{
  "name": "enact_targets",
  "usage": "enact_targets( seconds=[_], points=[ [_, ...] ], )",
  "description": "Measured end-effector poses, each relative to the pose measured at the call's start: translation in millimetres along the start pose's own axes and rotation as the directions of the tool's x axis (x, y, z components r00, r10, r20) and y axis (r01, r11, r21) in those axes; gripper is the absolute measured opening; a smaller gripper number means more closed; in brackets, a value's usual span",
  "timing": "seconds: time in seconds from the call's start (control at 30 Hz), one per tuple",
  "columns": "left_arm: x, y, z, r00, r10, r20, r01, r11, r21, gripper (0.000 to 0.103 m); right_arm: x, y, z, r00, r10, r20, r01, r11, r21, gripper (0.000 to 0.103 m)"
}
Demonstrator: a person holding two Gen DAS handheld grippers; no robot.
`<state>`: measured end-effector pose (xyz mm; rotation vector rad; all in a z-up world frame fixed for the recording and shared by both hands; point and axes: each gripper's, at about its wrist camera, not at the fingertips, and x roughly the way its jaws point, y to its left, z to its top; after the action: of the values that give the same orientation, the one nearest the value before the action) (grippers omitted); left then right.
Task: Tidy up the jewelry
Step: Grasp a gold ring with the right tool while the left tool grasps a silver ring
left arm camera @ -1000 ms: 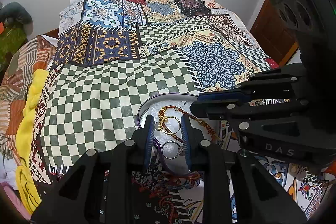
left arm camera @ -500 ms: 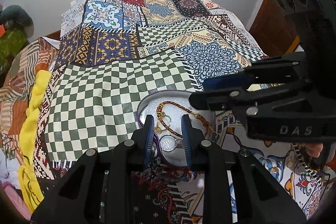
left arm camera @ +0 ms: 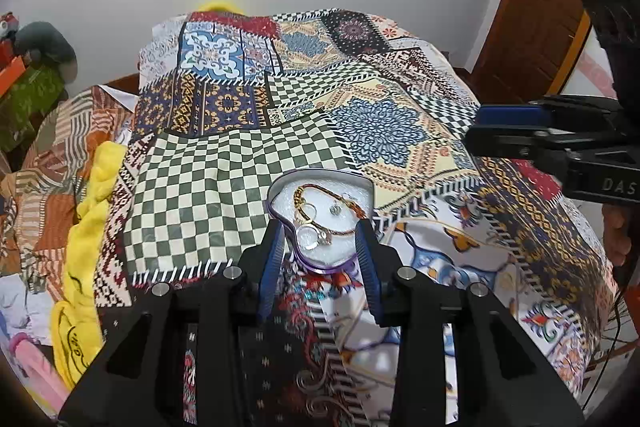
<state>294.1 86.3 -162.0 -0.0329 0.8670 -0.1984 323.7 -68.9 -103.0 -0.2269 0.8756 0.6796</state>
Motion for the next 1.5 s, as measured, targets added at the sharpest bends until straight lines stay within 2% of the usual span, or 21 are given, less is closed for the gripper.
enact_targets(
  seconds=[0.2, 0.4, 0.53, 0.67, 0.87, 1.13, 1.2, 1.27, 1.4, 1.5],
  points=[
    [-24, -18, -15, 1.000, -0.001, 0.007, 0.001, 0.999, 0.035, 0.040, -31, 2, -32, 0.997, -0.070, 0.028, 0.070, 0.997, -0.024, 0.037],
    [-34, -36, -35, 0.999, -0.034, -0.012, 0.035, 0.998, 0.049, 0.040, -34, 2, -65, 0.997, -0.077, -0.011, 0.077, 0.997, -0.004, 0.037],
    [-29, -45, -48, 0.996, -0.071, -0.048, 0.072, 0.997, 0.035, 0.041, -28, 1, -88, 0.998, -0.047, -0.052, 0.048, 0.998, 0.026, 0.037],
    [-22, -58, -63, 0.991, -0.100, -0.084, 0.103, 0.994, 0.037, 0.041, -18, 7, -108, 0.994, -0.054, -0.090, 0.055, 0.998, 0.016, 0.037],
    [-13, -75, -72, 0.984, -0.133, -0.114, 0.141, 0.988, 0.058, 0.041, -6, 9, -118, 0.991, -0.056, -0.118, 0.056, 0.998, -0.007, 0.037],
    [-2, -93, -66, 0.977, -0.173, -0.123, 0.185, 0.979, 0.088, 0.040, 6, 11, -119, 0.990, -0.044, -0.137, 0.039, 0.999, -0.038, 0.036],
    [1, -97, -64, 0.978, -0.167, -0.122, 0.180, 0.978, 0.103, 0.040, 7, 11, -120, 0.990, -0.041, -0.134, 0.036, 0.999, -0.041, 0.031],
    [4, -100, -63, 0.980, -0.159, -0.120, 0.172, 0.978, 0.114, 0.040, 6, 11, -121, 0.991, -0.032, -0.133, 0.027, 0.999, -0.046, 0.021],
    [9, -104, -61, 0.978, -0.167, -0.128, 0.183, 0.975, 0.126, 0.038, 7, 11, -122, 0.992, -0.031, -0.126, 0.024, 0.998, -0.059, 0.014],
    [14, -108, -59, 0.977, -0.166, -0.135, 0.184, 0.973, 0.137, 0.034, 6, 9, -123, 0.993, -0.030, -0.117, 0.023, 0.998, -0.060, 0.014]
  ],
)
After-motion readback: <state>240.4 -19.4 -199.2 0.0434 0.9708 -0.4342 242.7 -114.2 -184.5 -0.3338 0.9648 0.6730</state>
